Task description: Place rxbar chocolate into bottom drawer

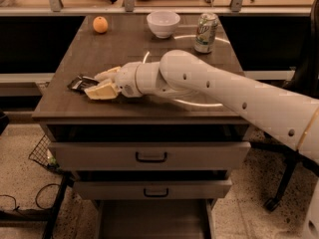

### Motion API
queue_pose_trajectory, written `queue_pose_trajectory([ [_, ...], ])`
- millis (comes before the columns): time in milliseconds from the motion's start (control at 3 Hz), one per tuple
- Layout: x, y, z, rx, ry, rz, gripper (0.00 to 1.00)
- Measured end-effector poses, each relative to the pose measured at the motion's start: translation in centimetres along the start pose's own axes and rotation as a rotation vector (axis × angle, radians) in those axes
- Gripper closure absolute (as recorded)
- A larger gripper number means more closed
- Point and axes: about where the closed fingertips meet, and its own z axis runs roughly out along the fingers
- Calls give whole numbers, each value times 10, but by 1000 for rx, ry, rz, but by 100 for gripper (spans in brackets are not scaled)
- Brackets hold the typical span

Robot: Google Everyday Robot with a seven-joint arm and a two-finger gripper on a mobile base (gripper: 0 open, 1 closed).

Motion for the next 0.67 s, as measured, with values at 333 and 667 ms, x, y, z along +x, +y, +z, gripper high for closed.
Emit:
queue_pose_trajectory([
  [333, 0, 0, 0, 0, 0, 0, 100],
  [667, 0, 0, 0, 0, 0, 0, 100],
])
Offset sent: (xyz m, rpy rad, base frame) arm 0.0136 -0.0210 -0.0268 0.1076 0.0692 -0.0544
